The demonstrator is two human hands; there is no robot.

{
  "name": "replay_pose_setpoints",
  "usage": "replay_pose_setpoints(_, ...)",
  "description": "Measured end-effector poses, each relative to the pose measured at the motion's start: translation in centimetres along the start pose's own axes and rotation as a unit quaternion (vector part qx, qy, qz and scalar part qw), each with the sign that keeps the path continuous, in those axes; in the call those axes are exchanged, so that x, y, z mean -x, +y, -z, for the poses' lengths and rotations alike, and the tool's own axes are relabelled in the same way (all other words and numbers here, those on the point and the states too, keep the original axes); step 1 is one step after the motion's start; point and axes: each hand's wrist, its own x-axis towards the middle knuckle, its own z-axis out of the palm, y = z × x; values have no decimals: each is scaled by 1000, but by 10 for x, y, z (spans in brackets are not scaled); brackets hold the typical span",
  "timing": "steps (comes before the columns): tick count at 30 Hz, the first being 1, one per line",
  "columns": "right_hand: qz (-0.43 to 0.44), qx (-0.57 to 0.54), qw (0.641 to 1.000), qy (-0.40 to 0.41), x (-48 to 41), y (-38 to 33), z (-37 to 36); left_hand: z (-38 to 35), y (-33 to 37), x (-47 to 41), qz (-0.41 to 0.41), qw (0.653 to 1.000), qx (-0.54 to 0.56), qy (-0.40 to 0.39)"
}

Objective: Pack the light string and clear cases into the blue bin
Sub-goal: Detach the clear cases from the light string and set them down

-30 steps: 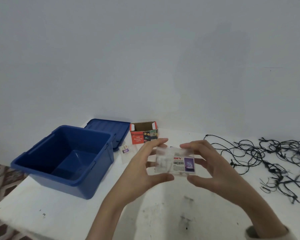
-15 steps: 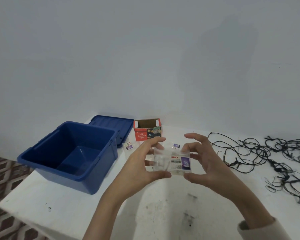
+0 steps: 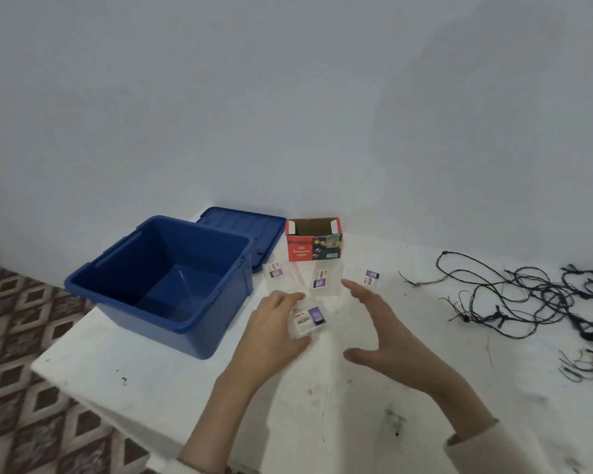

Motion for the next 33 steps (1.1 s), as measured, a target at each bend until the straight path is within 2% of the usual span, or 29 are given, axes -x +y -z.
replay_pose_setpoints(4, -49, 54, 997, -15, 5, 20, -11, -25, -32, -4, 86, 995, 23, 37)
replay_pose_setpoints(9, -86, 94, 992, -21, 15, 39, -9, -41, -47, -6, 109, 992, 0, 67)
replay_pose_setpoints(12, -99, 120, 987, -41, 22, 43, -2, -41, -47, -8, 110, 992, -27, 54)
replay_pose_setpoints(15, -98, 179, 974, -97, 30, 44, 7, -37, -32, -7, 102, 993, -36, 36)
replay_pose_setpoints(19, -120, 250, 948, -154, 41, 41, 9, -41, 2, 8, 27, 999, 28, 24)
replay_pose_setpoints(20, -123, 263, 945, -152, 42, 42, 7, -44, 10, 14, 14, 999, 45, 3)
replay_pose_setpoints(22, -125, 287, 940, -135, 45, 45, 2, -49, 27, 27, 19, 991, 92, -90)
replay_pose_setpoints(25, -118, 301, 939, -122, 48, 43, -3, -55, 43, 49, 55, 953, 159, -253)
replay_pose_setpoints(26, -113, 294, 941, -124, 50, 42, -3, -55, 44, 54, 56, 946, 159, -278)
replay_pose_setpoints(28, -107, 250, 955, -121, 52, 35, -1, -50, 39, 61, 62, 942, 173, -279)
replay_pose_setpoints(31, -120, 88, 985, -81, 54, 16, 8, -25, 29, 66, 75, 937, 242, -241)
replay_pose_setpoints(33, -121, -44, 990, -60, 56, 0, 13, -2, 29, 68, 68, 913, 333, -225)
